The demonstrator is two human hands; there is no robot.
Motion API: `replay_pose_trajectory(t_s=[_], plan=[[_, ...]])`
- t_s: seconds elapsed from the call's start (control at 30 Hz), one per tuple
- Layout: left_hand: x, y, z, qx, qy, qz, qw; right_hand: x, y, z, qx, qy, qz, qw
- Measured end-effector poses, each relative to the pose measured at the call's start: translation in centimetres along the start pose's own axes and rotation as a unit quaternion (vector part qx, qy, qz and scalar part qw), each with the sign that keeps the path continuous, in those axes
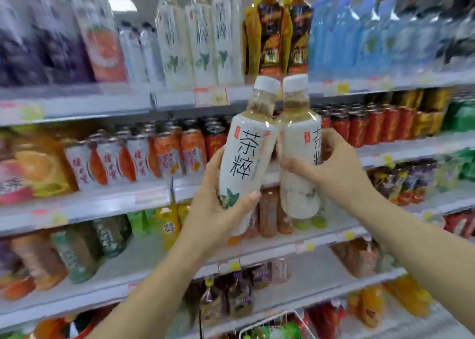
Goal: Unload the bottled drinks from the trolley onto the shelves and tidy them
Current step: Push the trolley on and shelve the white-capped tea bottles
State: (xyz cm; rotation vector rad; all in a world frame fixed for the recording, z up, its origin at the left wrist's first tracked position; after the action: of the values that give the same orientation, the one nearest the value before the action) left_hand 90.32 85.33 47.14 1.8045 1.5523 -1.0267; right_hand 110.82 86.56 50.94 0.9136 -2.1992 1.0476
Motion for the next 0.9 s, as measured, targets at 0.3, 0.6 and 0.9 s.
replay_pose_trajectory(t_s=[0.3, 0.6, 0.9], plan=[[-12.2, -8.3, -11.1, -0.021, 0.202, -0.020, 0.979, 16.3, -0.6, -9.7, -0.152, -0.111, -0.148, 0.971], [-11.7, -15.2, -22.0, -0.091, 0.283, 0.012, 0.955, 20.5, 7.3, -17.4, -0.210, -0.123, -0.161, 0.956], [-6.6, -17.3, -26.4, -0.087, 0.213, 0.046, 0.972, 19.4, 11.4, -20.7, -0.232, -0.090, -0.094, 0.964]])
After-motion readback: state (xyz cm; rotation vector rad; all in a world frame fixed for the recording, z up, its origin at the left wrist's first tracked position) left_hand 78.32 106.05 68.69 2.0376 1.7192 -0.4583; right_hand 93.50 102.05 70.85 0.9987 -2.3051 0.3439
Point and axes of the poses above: each hand's wrist, its own z-axis away from the middle knuckle, its own y-axis out of the palm, x = y × z, the point moved 7 cm from there along -z, towards the middle knuckle, and after that the axes turned 12 degrees about z, right-handed, at the moved point
